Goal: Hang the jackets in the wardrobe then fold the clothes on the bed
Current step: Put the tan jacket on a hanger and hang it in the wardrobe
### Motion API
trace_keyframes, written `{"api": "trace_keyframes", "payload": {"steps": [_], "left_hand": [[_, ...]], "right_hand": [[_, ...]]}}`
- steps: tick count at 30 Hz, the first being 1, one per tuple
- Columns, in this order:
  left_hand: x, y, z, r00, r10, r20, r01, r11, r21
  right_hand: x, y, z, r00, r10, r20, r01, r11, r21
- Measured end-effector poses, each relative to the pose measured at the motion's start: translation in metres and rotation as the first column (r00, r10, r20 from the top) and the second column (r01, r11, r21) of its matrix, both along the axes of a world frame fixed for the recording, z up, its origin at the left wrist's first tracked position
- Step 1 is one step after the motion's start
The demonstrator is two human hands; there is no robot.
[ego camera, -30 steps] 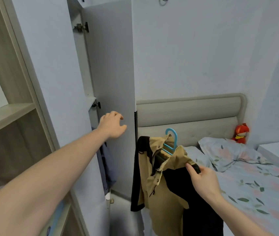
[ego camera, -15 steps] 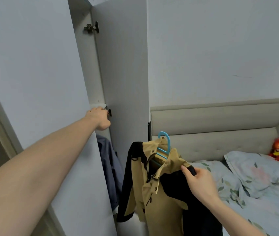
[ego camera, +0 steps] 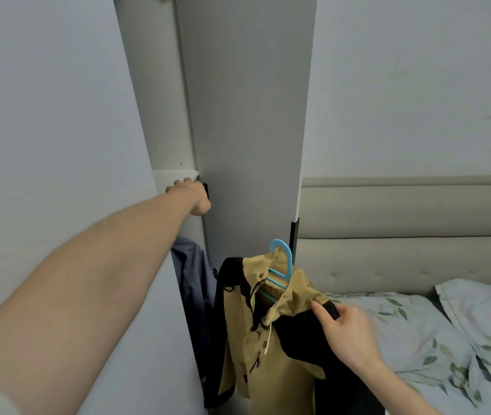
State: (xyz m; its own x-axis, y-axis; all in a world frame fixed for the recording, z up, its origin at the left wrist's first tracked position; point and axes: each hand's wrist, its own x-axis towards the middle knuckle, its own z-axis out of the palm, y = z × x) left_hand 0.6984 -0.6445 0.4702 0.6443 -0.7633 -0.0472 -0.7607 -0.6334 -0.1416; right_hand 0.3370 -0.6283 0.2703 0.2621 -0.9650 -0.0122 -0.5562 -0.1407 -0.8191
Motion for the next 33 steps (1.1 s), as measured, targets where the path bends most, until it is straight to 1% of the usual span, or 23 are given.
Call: {"api": "trace_keyframes", "payload": {"steps": [4, 11, 16, 18, 21, 23, 25, 29, 31, 33], "left_hand": [[0.027, -0.028, -0.01, 0.998, 0.054, -0.012, -0.053, 0.996, 0.076], [0.062, -0.067, -0.01, 1.0, 0.013, 0.001, -0.013, 0.982, 0.187], [0.085, -0.096, -0.009, 0.998, 0.034, 0.054, -0.042, 0.986, 0.164], [0.093, -0.109, 0.0, 0.997, 0.019, 0.073, -0.033, 0.979, 0.202], [0.109, -0.125, 0.012, 0.999, 0.04, 0.036, -0.048, 0.964, 0.262], [0.119, -0.13, 0.015, 0.998, 0.064, 0.0, -0.062, 0.967, 0.248], [0.132, -0.135, 0.014, 0.995, 0.093, -0.033, -0.086, 0.98, 0.181], [0.148, -0.139, 0.01, 0.975, 0.136, -0.178, -0.11, 0.983, 0.146], [0.154, -0.139, 0.005, 0.967, 0.151, -0.204, -0.133, 0.986, 0.103], [0.159, -0.137, -0.003, 0.968, 0.158, -0.197, -0.148, 0.987, 0.066]], "right_hand": [[0.038, -0.029, -0.01, 0.995, 0.095, 0.007, -0.095, 0.995, 0.02], [0.099, -0.08, -0.009, 0.967, 0.253, -0.044, -0.247, 0.964, 0.101], [0.143, -0.126, -0.017, 0.928, 0.37, -0.034, -0.361, 0.92, 0.153], [0.162, -0.144, -0.024, 0.909, 0.416, -0.028, -0.406, 0.897, 0.174], [0.193, -0.167, -0.035, 0.867, 0.498, 0.005, -0.488, 0.848, 0.206], [0.215, -0.178, -0.04, 0.839, 0.544, 0.004, -0.532, 0.819, 0.215], [0.238, -0.184, -0.042, 0.813, 0.582, 0.001, -0.568, 0.793, 0.218], [0.281, -0.188, -0.047, 0.794, 0.607, 0.009, -0.592, 0.77, 0.239], [0.299, -0.188, -0.049, 0.783, 0.622, 0.025, -0.606, 0.753, 0.258], [0.314, -0.186, -0.049, 0.779, 0.626, 0.045, -0.613, 0.744, 0.267]]}}
